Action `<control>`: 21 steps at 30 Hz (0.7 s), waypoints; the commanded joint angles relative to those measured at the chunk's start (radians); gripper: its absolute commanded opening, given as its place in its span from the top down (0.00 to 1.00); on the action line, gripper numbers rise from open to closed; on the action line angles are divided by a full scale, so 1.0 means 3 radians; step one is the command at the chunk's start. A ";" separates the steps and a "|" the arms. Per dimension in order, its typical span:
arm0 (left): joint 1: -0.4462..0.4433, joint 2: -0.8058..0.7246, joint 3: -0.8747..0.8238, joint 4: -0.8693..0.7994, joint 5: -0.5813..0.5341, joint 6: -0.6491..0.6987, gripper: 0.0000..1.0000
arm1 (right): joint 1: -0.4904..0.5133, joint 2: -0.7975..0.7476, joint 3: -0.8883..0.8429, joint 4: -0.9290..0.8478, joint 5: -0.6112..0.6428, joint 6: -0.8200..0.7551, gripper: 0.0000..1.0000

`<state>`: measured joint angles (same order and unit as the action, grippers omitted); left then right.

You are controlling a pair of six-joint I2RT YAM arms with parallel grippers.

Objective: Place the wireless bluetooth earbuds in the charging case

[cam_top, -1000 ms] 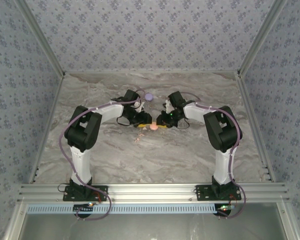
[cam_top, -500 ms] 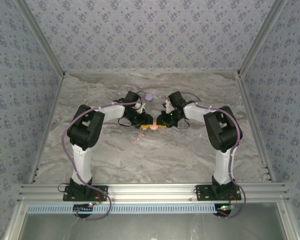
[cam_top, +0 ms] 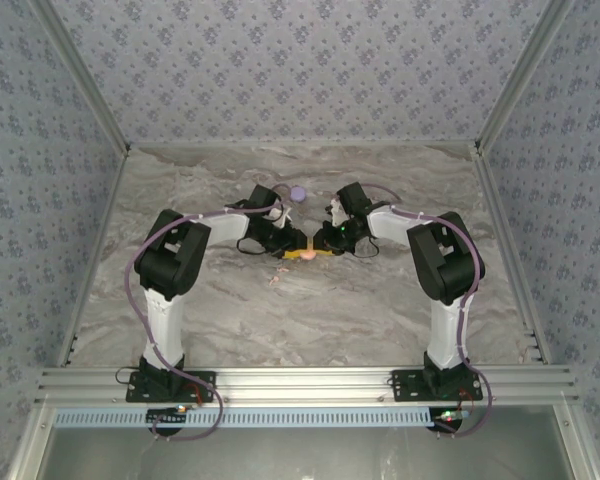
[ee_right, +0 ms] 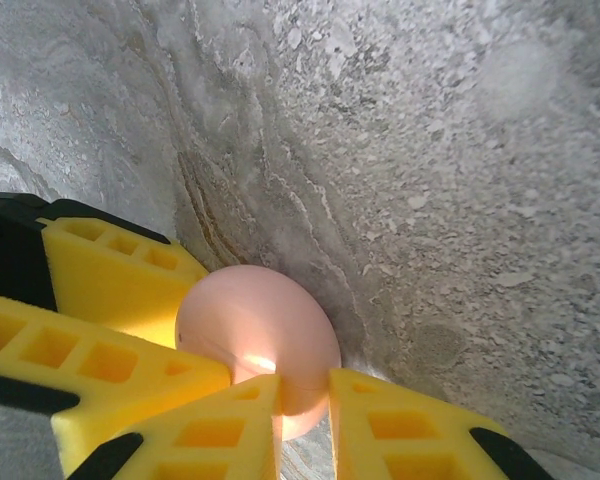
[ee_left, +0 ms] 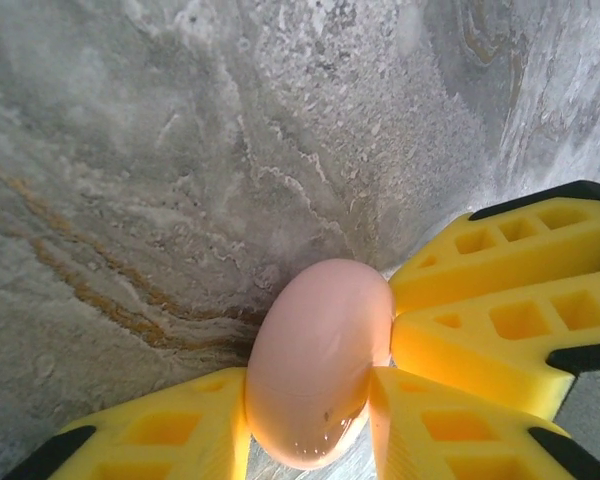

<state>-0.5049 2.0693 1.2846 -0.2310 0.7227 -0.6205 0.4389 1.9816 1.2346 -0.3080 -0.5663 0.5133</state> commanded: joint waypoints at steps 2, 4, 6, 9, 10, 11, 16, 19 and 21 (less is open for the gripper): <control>-0.0012 0.0003 -0.0012 0.0167 0.0140 -0.0084 0.68 | 0.0005 0.0093 -0.0076 -0.0079 0.0076 0.0040 0.81; -0.0010 -0.0004 -0.0012 0.0174 0.0137 -0.0089 0.70 | 0.0004 0.0093 -0.0075 -0.0082 0.0077 0.0041 0.81; -0.0014 -0.0016 -0.0024 0.0199 0.0140 -0.0105 0.70 | 0.0001 0.0093 -0.0076 -0.0078 0.0075 0.0041 0.81; -0.0012 -0.0036 -0.0058 0.0302 0.0190 -0.0160 0.69 | 0.0004 0.0080 -0.0085 -0.0066 0.0069 0.0048 0.81; -0.0015 -0.0041 -0.0071 0.0341 0.0208 -0.0184 0.68 | 0.0004 0.0073 -0.0086 -0.0058 0.0064 0.0047 0.81; -0.0013 -0.0047 -0.0078 0.0372 0.0217 -0.0204 0.67 | 0.0004 0.0072 -0.0091 -0.0056 0.0062 0.0048 0.81; -0.0012 -0.0052 -0.0109 0.0462 0.0261 -0.0257 0.67 | -0.0005 0.0059 -0.0094 -0.0029 0.0028 0.0065 0.81; -0.0013 -0.0055 -0.0135 0.0531 0.0275 -0.0292 0.68 | -0.0003 0.0048 -0.0096 -0.0021 0.0023 0.0067 0.81; -0.0014 -0.0051 -0.0149 0.0576 0.0290 -0.0323 0.70 | -0.0009 0.0047 -0.0092 -0.0020 0.0016 0.0068 0.81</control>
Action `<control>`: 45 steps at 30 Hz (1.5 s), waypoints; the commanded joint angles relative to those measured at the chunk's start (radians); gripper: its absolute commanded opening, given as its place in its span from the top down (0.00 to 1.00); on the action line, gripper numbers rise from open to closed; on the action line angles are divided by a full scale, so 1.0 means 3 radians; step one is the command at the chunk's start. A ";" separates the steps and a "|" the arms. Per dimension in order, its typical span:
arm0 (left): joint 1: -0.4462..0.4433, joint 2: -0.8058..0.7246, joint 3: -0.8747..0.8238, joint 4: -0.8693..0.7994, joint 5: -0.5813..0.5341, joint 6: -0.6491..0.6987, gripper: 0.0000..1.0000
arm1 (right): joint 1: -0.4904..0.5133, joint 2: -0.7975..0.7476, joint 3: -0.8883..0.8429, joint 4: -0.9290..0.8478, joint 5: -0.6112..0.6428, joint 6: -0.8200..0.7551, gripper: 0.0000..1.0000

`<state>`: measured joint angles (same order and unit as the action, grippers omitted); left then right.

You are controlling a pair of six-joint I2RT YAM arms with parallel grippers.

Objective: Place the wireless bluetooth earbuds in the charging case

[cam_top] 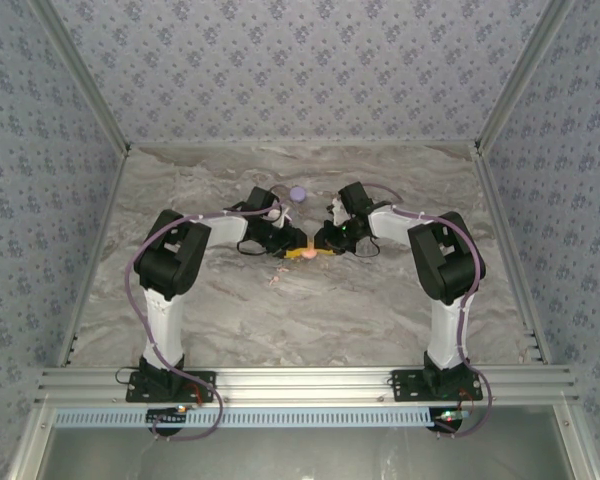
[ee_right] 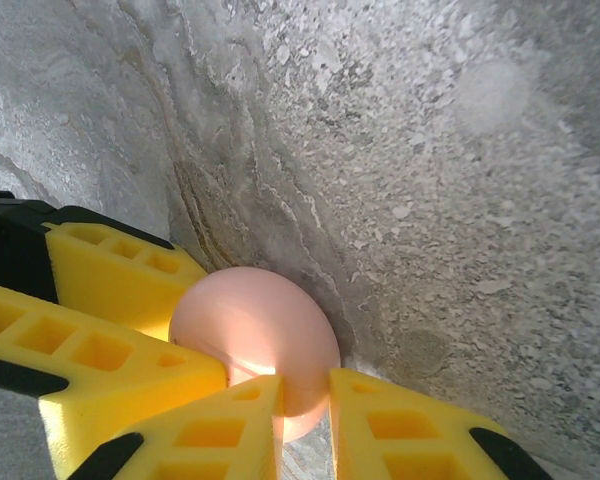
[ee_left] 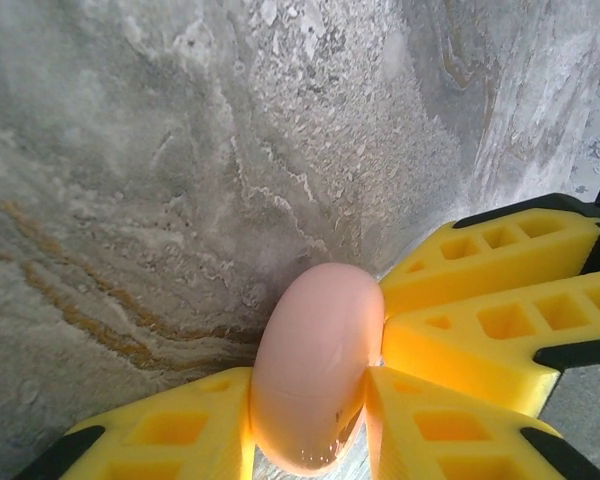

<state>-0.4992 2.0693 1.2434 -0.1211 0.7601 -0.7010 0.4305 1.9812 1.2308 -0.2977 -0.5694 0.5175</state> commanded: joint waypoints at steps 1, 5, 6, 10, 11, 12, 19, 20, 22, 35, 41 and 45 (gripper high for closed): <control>-0.0034 -0.0051 -0.0018 0.0232 0.0176 -0.0068 0.71 | 0.0017 0.0051 -0.0082 -0.0054 0.0022 0.0053 0.81; -0.0030 -0.0056 -0.0039 0.0309 0.0190 -0.0121 0.73 | 0.0017 0.0034 -0.0089 -0.0047 0.0012 0.0063 0.81; -0.0033 -0.0056 -0.0039 0.0311 0.0190 -0.0130 0.73 | 0.0016 0.0029 -0.0094 -0.0039 0.0006 0.0064 0.81; -0.0029 -0.0066 -0.0054 0.0317 0.0144 -0.0139 0.73 | 0.0009 -0.0020 -0.0099 -0.0015 -0.0009 0.0080 0.81; -0.0031 -0.0076 -0.0059 0.0309 0.0115 -0.0141 0.73 | 0.0004 -0.0040 -0.0099 0.0000 -0.0009 0.0084 0.80; -0.0029 -0.0089 -0.0065 0.0299 0.0089 -0.0139 0.73 | -0.0001 -0.0064 -0.0099 0.0005 -0.0010 0.0089 0.80; 0.0018 -0.0260 -0.0147 0.0256 -0.0080 -0.0075 0.78 | -0.0075 -0.0326 -0.0283 0.0048 0.0013 0.0116 0.74; 0.0026 -0.0287 -0.0156 0.0255 -0.0094 -0.0072 0.78 | -0.0087 -0.0375 -0.0297 0.0051 0.0025 0.0116 0.73; 0.0044 -0.0331 -0.0172 0.0266 -0.0104 -0.0058 0.79 | -0.0108 -0.0443 -0.0309 0.0053 0.0032 0.0106 0.72; 0.0129 -0.0957 -0.0344 0.0496 -0.0090 0.0139 0.79 | -0.0341 -0.1064 -0.0375 0.0113 -0.0363 -0.0275 0.65; 0.0139 -0.1347 -0.0362 0.0504 -0.0061 0.0377 0.79 | -0.0393 -0.1387 -0.0291 0.0139 -0.0645 -0.0441 0.59; 0.0135 -0.1574 -0.0357 0.0528 -0.0005 0.0496 0.79 | -0.0393 -0.1509 -0.0221 0.0150 -0.0827 -0.0509 0.55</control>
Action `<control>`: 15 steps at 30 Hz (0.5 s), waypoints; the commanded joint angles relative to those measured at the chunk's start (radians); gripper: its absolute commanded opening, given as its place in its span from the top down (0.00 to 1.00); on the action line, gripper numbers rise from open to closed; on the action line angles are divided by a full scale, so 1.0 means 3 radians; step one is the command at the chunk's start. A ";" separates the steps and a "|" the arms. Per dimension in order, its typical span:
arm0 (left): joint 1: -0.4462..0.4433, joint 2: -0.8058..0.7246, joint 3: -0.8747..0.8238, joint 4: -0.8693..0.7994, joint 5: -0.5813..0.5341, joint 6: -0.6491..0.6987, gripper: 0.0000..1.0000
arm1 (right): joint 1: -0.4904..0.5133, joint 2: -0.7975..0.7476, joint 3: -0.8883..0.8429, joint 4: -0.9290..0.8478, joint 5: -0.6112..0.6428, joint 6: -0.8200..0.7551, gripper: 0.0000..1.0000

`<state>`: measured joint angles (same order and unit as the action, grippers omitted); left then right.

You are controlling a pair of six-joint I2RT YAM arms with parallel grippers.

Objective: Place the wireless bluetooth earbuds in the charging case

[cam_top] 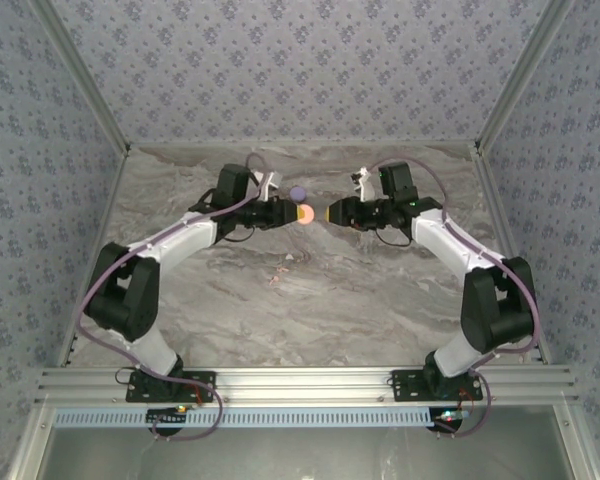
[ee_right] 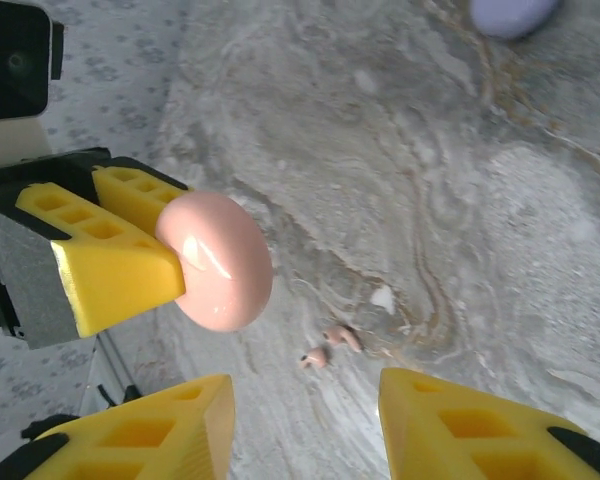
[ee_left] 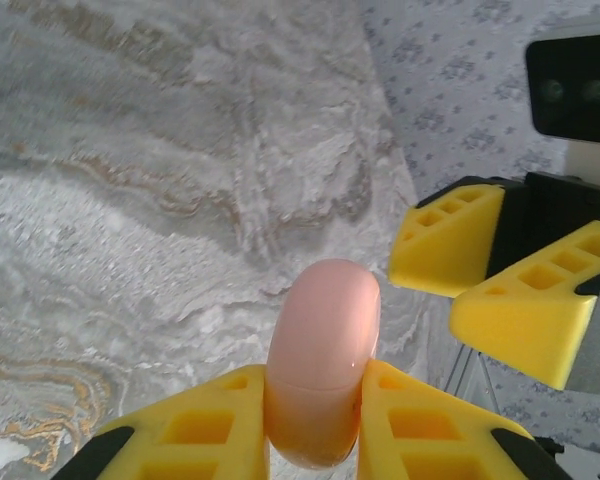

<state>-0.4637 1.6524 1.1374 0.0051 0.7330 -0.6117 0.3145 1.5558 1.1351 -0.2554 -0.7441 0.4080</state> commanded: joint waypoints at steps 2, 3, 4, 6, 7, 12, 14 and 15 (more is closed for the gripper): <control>0.0017 -0.0294 -0.0011 0.0126 0.0125 0.0247 0.79 | -0.0007 -0.0133 0.0136 0.0019 -0.0360 -0.0177 0.53; 0.0017 -0.0335 -0.0016 0.0138 0.0150 0.0263 0.79 | -0.0004 -0.0148 0.0152 0.0023 -0.0404 -0.0187 0.53; 0.0017 -0.0379 -0.0028 0.0156 0.0173 0.0274 0.79 | -0.0005 -0.0159 0.0162 0.0039 -0.0491 -0.0199 0.52; 0.0017 -0.0437 -0.0055 0.0195 0.0212 0.0285 0.78 | 0.0013 -0.0165 0.0162 0.0037 -0.0577 -0.0214 0.50; 0.0017 -0.0462 -0.0068 0.0224 0.0246 0.0285 0.79 | 0.0024 -0.0163 0.0262 0.0033 -0.0595 -0.0219 0.50; 0.0012 -0.0526 -0.0107 0.0282 0.0334 0.0295 0.78 | 0.0071 -0.0154 0.0341 0.0054 -0.0695 -0.0238 0.48; 0.0007 -0.0542 -0.0115 0.0290 0.0352 0.0304 0.78 | 0.0096 -0.0135 0.0376 0.0030 -0.0725 -0.0260 0.48; 0.0007 -0.0543 -0.0115 0.0290 0.0349 0.0306 0.78 | 0.0107 -0.0126 0.0391 0.0023 -0.0728 -0.0270 0.48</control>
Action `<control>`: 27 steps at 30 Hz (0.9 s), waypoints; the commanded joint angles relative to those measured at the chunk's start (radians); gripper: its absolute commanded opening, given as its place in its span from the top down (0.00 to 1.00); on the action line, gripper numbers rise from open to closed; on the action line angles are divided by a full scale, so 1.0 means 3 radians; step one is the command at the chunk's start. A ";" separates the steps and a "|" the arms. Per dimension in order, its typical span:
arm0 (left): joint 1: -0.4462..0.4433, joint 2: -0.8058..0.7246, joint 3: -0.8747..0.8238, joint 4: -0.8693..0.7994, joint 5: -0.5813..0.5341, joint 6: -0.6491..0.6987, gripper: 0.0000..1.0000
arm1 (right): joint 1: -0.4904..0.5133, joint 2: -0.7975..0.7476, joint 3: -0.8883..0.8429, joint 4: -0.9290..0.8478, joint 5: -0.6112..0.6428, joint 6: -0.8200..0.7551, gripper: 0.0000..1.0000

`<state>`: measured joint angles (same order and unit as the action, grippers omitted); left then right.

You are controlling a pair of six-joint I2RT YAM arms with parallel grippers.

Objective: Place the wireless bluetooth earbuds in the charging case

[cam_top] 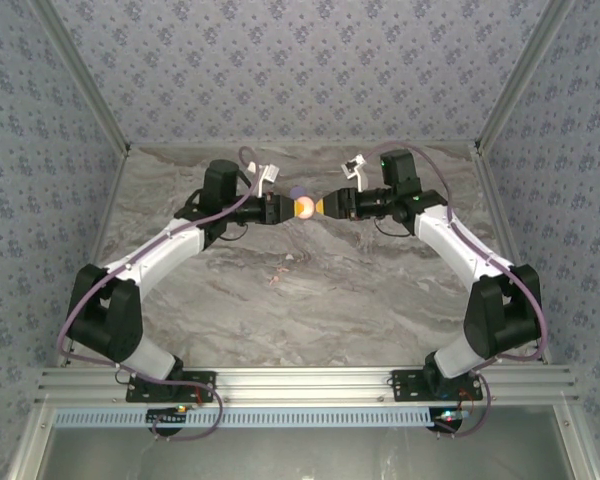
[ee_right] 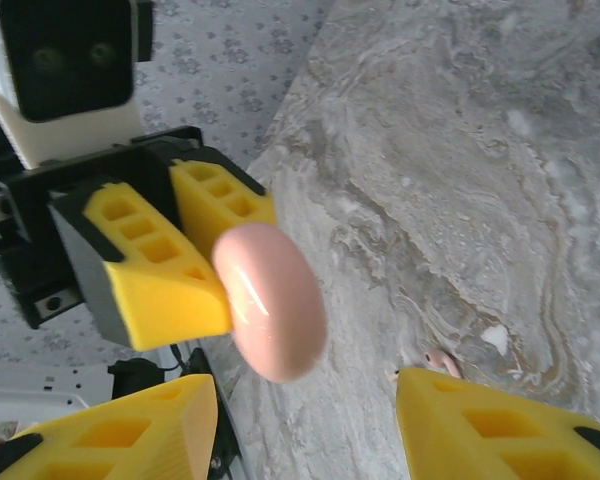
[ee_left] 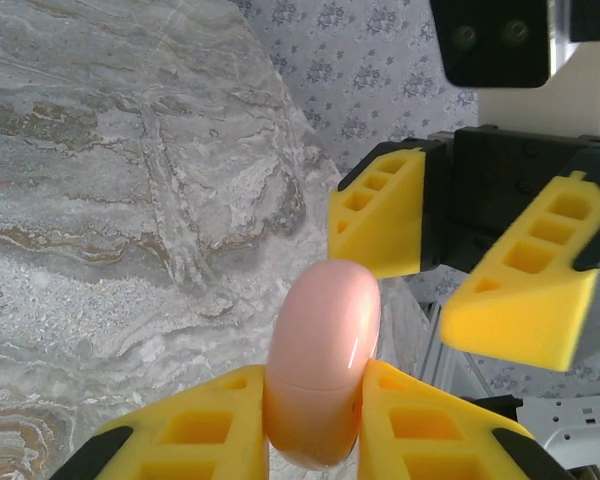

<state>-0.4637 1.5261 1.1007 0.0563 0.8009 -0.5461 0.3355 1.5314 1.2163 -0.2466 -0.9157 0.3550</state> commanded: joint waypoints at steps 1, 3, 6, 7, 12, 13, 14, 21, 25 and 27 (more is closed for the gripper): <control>0.0007 -0.0126 0.0007 0.0117 0.0136 0.0092 0.78 | 0.0046 -0.0031 0.0131 -0.0011 -0.0164 -0.0098 0.48; 0.0001 -0.0131 0.0003 0.0120 0.0153 0.0092 0.78 | 0.0061 -0.0015 0.0158 -0.0038 -0.0150 -0.0104 0.48; -0.0011 -0.0159 -0.0013 0.0131 0.0165 0.0107 0.78 | 0.0073 0.0031 0.0204 -0.0085 -0.0117 -0.0121 0.48; -0.0012 -0.0170 -0.0018 0.0136 0.0164 0.0112 0.78 | 0.0073 0.0041 0.0212 -0.0088 -0.0110 -0.0120 0.48; -0.0034 -0.0188 -0.0024 0.0149 0.0198 0.0122 0.78 | 0.0090 0.0099 0.0255 -0.0104 -0.0138 -0.0129 0.47; -0.0039 -0.0193 -0.0026 0.0145 0.0194 0.0127 0.78 | 0.0088 0.0106 0.0261 -0.0108 -0.0147 -0.0126 0.48; -0.0045 -0.0193 -0.0024 0.0149 0.0196 0.0133 0.78 | 0.0093 0.0116 0.0274 -0.0104 -0.0154 -0.0125 0.48; -0.0079 -0.0198 -0.0005 0.0127 0.0225 0.0158 0.78 | 0.0132 0.0171 0.0327 -0.0126 -0.0220 -0.0154 0.54; -0.0090 -0.0191 0.0006 0.0124 0.0228 0.0159 0.78 | 0.0150 0.0180 0.0342 -0.0127 -0.0256 -0.0165 0.61; -0.0088 -0.0191 0.0007 0.0124 0.0226 0.0161 0.78 | 0.0150 0.0180 0.0343 -0.0126 -0.0263 -0.0159 0.66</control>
<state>-0.4847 1.4967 1.0889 0.0647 0.8425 -0.5201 0.3752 1.5749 1.2877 -0.2653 -0.9615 0.3199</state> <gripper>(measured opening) 0.225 0.352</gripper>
